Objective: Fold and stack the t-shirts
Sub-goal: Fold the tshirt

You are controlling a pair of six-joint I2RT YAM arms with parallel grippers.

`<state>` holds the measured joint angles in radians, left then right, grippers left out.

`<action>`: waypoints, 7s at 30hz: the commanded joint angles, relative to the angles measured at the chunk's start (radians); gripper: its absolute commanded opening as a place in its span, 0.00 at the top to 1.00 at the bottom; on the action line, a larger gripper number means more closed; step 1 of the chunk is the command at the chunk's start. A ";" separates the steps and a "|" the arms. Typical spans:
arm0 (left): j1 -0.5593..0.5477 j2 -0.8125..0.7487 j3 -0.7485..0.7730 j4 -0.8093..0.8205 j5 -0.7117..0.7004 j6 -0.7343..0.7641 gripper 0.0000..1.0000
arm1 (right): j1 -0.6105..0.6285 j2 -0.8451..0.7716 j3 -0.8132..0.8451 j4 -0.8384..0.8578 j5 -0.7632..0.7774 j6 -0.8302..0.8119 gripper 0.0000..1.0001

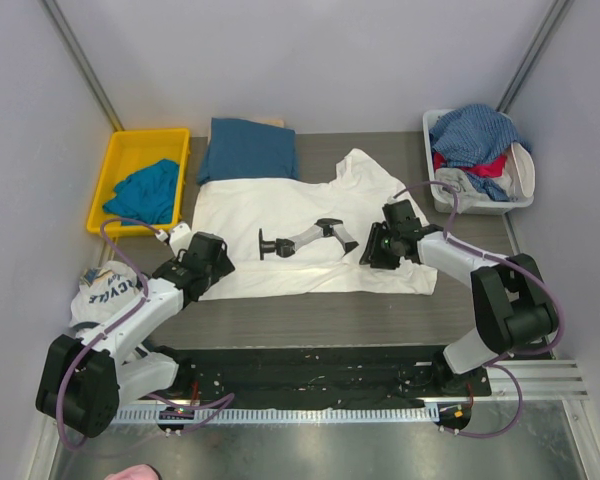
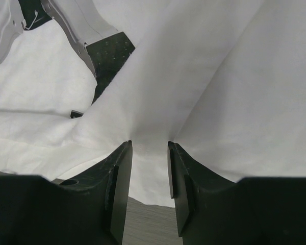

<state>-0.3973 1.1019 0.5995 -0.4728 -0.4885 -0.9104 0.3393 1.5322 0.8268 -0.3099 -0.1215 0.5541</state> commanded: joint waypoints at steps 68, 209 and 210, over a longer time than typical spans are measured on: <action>-0.002 -0.065 -0.018 -0.023 -0.013 -0.022 0.00 | 0.012 0.193 0.307 0.005 -0.033 -0.034 0.96; -0.002 0.087 -0.067 0.194 0.053 0.022 0.01 | 0.058 -0.004 -0.077 -0.278 0.522 0.130 0.61; -0.003 0.095 -0.067 0.189 0.048 0.016 0.00 | 0.056 -0.004 -0.077 -0.279 0.523 0.133 0.61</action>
<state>-0.3973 1.1694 0.5415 -0.3161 -0.3908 -0.8898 0.3977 1.4925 0.7704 -0.4717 0.3435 0.6849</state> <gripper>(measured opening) 0.995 0.393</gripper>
